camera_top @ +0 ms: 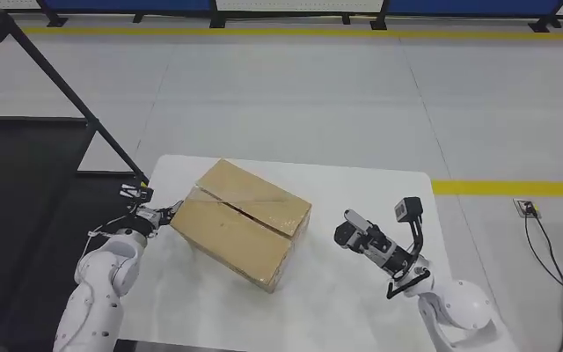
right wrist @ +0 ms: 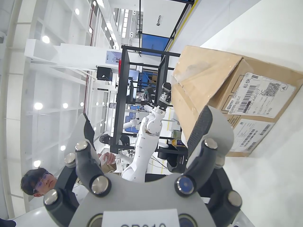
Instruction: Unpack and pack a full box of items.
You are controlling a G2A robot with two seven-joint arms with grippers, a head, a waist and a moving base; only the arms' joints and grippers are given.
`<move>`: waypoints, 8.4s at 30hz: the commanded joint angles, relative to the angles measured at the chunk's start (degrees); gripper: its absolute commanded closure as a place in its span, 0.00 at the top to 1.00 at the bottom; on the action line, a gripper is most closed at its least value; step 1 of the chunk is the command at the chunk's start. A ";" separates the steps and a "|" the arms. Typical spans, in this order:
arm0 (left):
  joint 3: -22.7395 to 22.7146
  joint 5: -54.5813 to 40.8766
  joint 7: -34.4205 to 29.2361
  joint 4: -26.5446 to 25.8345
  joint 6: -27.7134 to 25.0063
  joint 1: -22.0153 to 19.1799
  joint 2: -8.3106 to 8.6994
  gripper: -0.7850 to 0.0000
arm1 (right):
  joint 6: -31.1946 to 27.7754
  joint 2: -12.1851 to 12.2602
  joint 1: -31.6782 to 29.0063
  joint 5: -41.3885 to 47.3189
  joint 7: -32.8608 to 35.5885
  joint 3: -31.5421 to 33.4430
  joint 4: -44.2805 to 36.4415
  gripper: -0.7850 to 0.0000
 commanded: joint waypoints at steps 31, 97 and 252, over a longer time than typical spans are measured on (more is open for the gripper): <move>-2.62 -2.81 7.06 -18.04 -9.47 14.48 1.95 1.00 | 7.62 -0.54 5.59 0.42 -4.40 -3.77 0.91 1.00; 5.01 -5.32 -3.18 -15.29 10.40 10.71 0.08 1.00 | -38.58 -4.88 46.20 -26.34 6.35 -22.46 56.27 1.00; 15.41 1.10 5.56 -23.61 4.24 7.72 -1.39 1.00 | -30.97 9.14 13.84 -47.73 -6.66 -10.92 2.11 0.00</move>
